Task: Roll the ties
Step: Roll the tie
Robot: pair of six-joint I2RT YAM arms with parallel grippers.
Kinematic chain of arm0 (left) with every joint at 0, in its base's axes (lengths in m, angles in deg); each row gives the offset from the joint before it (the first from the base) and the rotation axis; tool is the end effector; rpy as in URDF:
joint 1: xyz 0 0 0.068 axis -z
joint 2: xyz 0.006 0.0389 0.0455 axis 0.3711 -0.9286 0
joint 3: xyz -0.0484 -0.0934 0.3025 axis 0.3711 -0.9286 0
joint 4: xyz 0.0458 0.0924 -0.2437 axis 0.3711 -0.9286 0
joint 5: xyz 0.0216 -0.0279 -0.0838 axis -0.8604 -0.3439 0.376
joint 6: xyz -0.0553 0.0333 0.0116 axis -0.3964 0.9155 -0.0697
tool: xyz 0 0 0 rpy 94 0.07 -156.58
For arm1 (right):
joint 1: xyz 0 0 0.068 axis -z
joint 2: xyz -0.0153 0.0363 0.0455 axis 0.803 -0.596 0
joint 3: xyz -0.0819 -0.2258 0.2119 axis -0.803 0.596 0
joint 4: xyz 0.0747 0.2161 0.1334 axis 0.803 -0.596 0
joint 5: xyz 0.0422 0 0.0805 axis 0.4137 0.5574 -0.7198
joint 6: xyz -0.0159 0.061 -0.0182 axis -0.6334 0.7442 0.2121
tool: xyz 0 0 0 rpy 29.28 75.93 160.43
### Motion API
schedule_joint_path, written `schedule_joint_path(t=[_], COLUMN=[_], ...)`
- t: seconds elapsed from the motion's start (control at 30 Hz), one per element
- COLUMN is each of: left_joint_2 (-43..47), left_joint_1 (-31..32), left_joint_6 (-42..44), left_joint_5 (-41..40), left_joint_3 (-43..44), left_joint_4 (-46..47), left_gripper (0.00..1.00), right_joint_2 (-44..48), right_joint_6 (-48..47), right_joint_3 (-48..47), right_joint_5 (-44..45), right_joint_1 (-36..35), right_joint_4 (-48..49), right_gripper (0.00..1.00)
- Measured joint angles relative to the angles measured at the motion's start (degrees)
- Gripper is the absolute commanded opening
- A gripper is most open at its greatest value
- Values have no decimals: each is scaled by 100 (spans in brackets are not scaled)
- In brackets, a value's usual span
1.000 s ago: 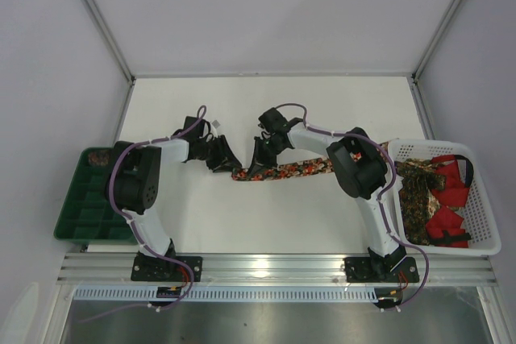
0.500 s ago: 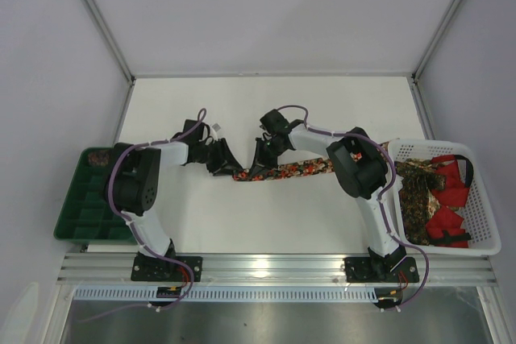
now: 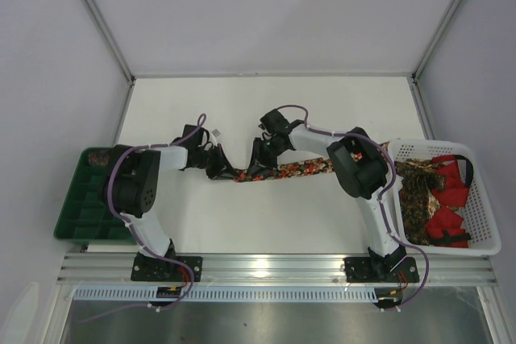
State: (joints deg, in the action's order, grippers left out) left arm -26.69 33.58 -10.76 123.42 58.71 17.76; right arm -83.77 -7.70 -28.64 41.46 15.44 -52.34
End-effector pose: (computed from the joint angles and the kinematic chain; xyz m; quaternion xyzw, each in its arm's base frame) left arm 0.3190 -0.0989 0.1520 -0.0928 0.9173 -0.3766 0.0898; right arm 0.3720 0.3239 0.1567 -0.0290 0.9401 0.3396 0.0039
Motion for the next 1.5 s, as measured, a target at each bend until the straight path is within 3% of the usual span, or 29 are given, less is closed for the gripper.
schedule_joint_path(t=[0.17,0.37,0.5,0.6,1.5], left_joint_2=[13,151,168,184,737], left_joint_1=[2,2,2,2,109], left_joint_6=[2,48,48,48,-138], left_joint_5=[-13,-225,-271,-295,-457], left_joint_3=[7,7,7,9,186], left_joint_4=[-17,-227,-267,-291,-708], left_gripper=[1,0,1,1,0], right_joint_2=[33,216,238,234,-350], right_joint_6=[-398,-872,-997,-1016,-1080], right_joint_3=[-175,-286,-435,-459,-697], right_joint_5=[85,199,116,9,-284], right_joint_1=[4,9,-26,-87,-216], right_joint_4=[-216,-507,-514,-492,-79], right_gripper=[34,31,13,6,11])
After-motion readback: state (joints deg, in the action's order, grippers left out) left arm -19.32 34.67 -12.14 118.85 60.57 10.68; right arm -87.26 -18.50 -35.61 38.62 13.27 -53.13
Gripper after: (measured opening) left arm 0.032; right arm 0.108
